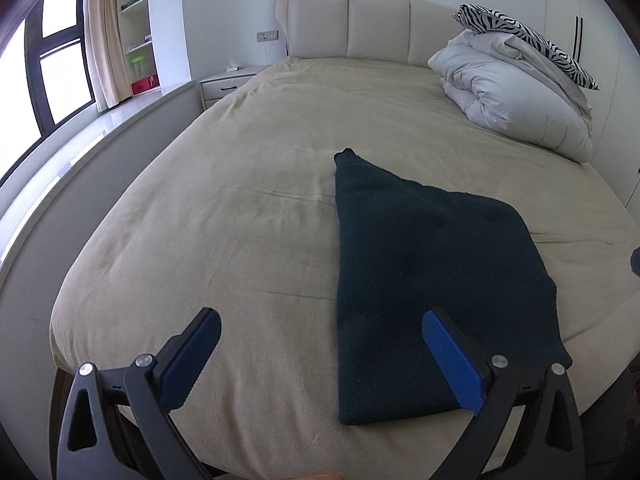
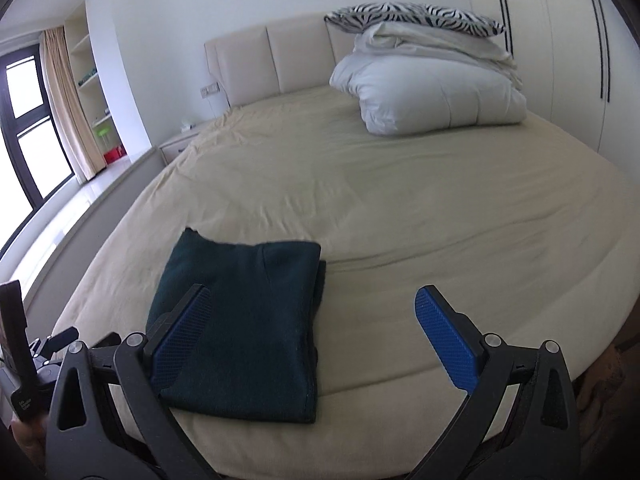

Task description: Fold small clothes

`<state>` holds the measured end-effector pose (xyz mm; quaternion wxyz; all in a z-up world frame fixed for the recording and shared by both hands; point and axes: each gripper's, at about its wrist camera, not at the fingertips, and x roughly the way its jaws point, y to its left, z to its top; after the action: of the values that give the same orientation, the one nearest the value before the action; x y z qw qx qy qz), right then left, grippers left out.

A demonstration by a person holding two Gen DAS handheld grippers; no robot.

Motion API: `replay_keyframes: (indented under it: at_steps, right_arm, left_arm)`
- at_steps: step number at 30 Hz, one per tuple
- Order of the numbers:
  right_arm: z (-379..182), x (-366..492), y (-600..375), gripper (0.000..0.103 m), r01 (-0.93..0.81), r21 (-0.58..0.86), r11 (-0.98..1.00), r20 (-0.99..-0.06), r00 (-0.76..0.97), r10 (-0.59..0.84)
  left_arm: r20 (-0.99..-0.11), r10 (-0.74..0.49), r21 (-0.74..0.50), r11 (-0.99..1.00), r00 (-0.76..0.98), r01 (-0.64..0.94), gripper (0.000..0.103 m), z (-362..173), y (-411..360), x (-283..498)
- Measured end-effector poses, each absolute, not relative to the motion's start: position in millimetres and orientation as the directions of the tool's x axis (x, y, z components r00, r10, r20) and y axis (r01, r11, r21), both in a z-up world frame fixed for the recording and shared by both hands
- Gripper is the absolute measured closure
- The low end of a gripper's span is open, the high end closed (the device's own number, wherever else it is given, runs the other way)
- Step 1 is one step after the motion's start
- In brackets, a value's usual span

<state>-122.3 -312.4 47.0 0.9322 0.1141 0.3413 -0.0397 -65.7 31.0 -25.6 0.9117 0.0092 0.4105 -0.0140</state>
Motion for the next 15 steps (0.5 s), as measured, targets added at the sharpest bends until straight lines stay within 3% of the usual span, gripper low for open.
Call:
replay_keyframes:
  at_steps: [6,15]
  right_arm:
    - [-1.5,-104.9,-295.5,0.000,0.177,0.124,0.976,-0.748,0.663,-0.026]
    - [-42.9,-92.8,-276.8,0.000,0.156,0.057,0.986,-0.793,0.607,-0.050]
  left_arm:
    - [-0.769,-0.014,0.012,0.999,0.639,0.036,0.000,-35.9,31.7,-63.7]
    - [-0.791,-0.021,0.010,0.999,0.611,0.047,0.000,-46.1,30.6,-62.1]
